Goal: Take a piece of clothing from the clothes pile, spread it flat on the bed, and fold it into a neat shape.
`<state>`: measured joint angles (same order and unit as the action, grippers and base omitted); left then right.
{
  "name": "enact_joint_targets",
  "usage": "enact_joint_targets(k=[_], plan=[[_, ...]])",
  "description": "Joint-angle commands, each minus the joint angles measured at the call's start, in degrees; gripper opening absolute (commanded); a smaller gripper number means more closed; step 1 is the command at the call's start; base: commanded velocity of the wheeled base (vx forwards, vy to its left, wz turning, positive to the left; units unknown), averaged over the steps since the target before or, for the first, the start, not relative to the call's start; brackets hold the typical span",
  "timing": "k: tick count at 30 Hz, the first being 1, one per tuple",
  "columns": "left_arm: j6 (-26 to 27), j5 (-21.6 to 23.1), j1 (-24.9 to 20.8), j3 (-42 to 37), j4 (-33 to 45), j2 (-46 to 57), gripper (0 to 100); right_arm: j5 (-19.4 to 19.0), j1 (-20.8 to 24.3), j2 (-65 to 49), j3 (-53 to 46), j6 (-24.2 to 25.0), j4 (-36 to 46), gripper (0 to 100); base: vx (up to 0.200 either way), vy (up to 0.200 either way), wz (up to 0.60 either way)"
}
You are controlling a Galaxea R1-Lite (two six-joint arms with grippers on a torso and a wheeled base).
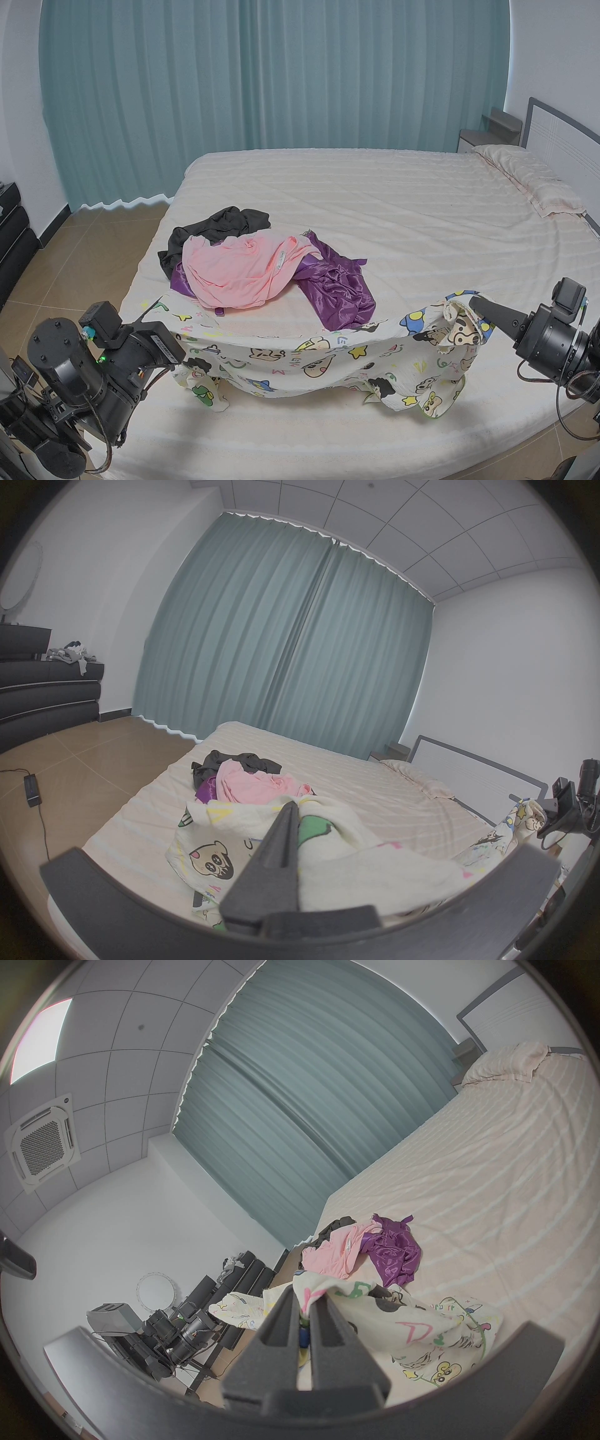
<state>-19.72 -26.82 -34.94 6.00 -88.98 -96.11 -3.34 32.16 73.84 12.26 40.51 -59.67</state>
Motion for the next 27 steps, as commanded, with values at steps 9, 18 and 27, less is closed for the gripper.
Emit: enact_joint_targets(k=[9,18,27], plan=[[0.4,0.0,0.0,0.1,-1.0,1.5,0,0.1,0.3,-0.8,0.0,-0.3,-2.6,0,-0.2,0.0,0.0],[-0.3,0.0,0.0,0.6,-1.0,1.5,0,0.3,0.2,-0.8,-0.3,-0.3,-3.5,0,0.0,0.0,0.0],[-0.7,0.1,-0.4,1.0,-1.0,1.6,0,0.3,0.2,-0.8,-0.3,-0.4,-3.6,0,0.0,-0.133,0.0]])
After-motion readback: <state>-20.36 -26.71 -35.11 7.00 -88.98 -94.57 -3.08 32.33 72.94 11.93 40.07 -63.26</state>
